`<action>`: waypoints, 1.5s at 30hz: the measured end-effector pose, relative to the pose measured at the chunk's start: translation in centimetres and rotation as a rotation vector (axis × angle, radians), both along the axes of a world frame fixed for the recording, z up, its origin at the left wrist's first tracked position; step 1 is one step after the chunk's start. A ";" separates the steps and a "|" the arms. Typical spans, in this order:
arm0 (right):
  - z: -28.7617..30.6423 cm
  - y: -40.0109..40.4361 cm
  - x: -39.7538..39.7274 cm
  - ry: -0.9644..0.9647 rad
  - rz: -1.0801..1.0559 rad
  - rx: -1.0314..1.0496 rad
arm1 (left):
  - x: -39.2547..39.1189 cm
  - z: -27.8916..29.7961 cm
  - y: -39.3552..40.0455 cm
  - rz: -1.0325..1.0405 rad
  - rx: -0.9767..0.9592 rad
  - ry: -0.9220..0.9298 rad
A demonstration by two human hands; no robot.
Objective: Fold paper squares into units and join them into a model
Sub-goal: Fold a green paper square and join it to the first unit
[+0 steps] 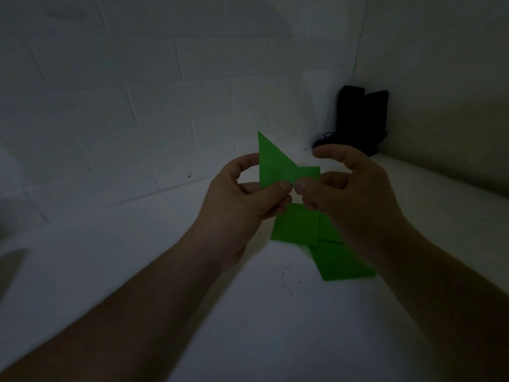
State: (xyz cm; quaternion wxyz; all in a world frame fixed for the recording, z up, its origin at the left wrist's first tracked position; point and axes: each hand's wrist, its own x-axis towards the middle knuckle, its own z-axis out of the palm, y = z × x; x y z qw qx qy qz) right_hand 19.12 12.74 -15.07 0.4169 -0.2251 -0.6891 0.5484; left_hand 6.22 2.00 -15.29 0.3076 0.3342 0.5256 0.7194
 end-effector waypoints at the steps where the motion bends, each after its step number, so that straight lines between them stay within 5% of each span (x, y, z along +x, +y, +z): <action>1: -0.1 0.1 0.0 0.000 0.002 -0.004 | 0.0 0.0 0.0 0.002 0.001 -0.001; 22: -0.2 1.6 0.3 0.037 0.022 -0.037 | -0.6 0.0 -0.1 -0.161 0.037 0.072; 45: 0.2 -0.7 0.1 -0.086 0.068 -0.030 | -0.1 -0.1 -0.4 -0.063 0.041 0.163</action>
